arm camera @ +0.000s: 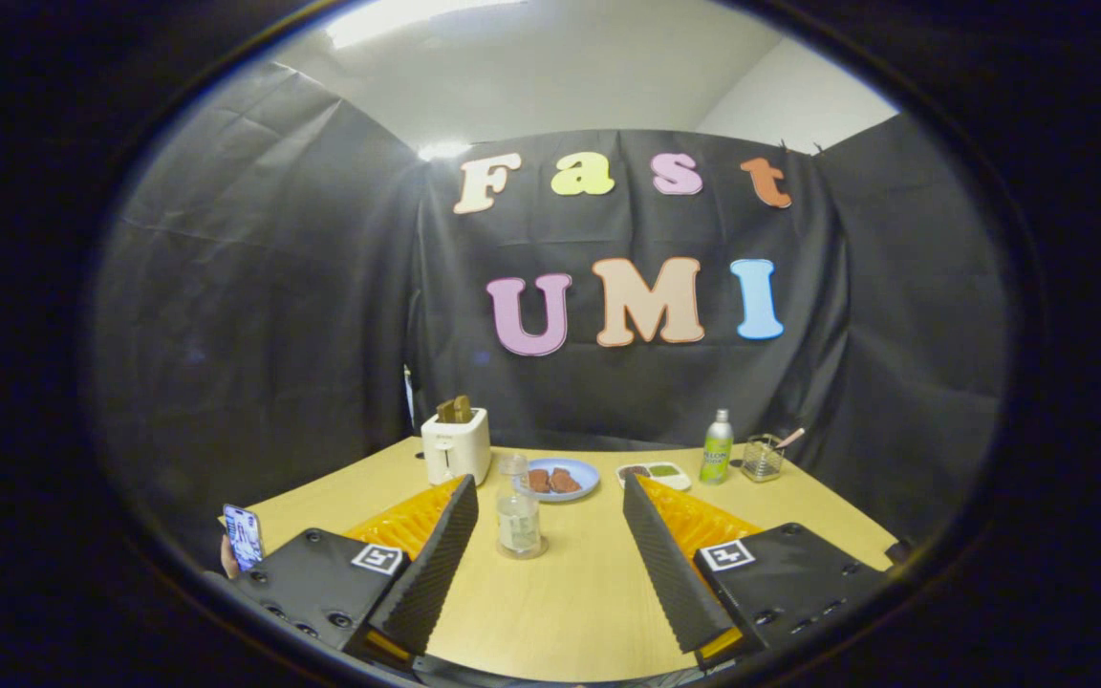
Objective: Take the bottle from table, then pour the juice into the cup, finally place the bottle on the coaster
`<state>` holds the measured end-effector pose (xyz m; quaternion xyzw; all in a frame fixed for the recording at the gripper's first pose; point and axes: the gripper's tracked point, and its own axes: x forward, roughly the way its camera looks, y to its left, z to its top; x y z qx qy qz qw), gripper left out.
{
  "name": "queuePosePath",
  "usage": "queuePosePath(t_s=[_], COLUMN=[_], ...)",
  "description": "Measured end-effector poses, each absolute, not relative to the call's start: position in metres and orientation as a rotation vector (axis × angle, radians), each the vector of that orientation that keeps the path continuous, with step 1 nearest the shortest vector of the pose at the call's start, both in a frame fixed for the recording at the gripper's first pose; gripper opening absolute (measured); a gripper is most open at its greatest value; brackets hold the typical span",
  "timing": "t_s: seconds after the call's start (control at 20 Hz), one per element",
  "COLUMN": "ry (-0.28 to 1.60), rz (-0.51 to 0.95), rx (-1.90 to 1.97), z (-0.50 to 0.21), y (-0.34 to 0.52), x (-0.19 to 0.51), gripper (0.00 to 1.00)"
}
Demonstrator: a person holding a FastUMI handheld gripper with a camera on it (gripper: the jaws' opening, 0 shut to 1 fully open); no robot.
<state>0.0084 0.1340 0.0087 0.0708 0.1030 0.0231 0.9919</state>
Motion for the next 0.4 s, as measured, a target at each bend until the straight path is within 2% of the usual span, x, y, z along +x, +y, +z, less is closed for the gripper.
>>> queuePosePath(t_s=[0.4], ry=[0.202], rz=[0.047], rx=[0.138], z=[0.0145], y=[0.1407], x=[0.0021], gripper=[0.96])
